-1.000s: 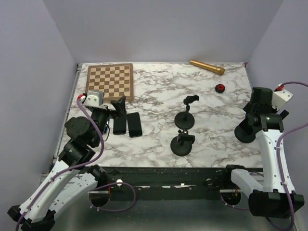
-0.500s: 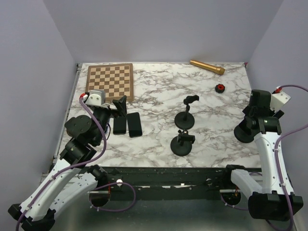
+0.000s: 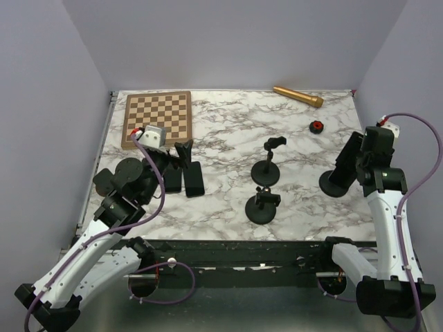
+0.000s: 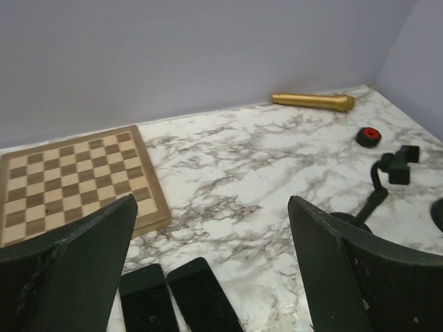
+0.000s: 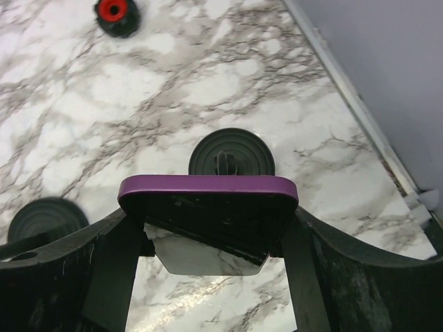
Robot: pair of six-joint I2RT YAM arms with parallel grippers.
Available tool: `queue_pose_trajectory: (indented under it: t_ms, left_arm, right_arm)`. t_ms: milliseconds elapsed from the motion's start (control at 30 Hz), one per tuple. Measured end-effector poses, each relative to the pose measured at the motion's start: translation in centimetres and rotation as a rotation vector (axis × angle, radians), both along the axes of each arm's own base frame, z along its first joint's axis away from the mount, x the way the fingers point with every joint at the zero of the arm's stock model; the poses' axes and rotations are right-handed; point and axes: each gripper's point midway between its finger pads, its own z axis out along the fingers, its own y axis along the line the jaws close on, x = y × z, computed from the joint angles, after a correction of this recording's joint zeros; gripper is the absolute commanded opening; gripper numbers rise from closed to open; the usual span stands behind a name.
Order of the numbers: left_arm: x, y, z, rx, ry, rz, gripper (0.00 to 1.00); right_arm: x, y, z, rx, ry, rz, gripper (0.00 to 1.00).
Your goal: Remove the phone from the phone stand
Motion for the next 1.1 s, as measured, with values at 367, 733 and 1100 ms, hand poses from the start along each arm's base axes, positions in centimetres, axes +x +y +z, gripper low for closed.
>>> queue_pose_trajectory:
  t_ms: [367,733,1100]
  left_arm:
    - [-3.8,-12.5,-2.0,-0.013,0.079,-0.6,0.86]
    - [-8.5,-26.2,-3.7,-0.066,0.281,-0.901,0.74]
    - [-4.9,-33.7,-7.1,-0.074,0.406,-0.889,0.63]
  right_arm:
    - [1.8,7.0,0.0,0.119,-0.019,0.358,0.03]
    - [2.3,10.8,0.1,0.171,-0.027,0.537,0.04]
    - [2.3,12.2,0.1,0.209,-0.022,0.599,0.04]
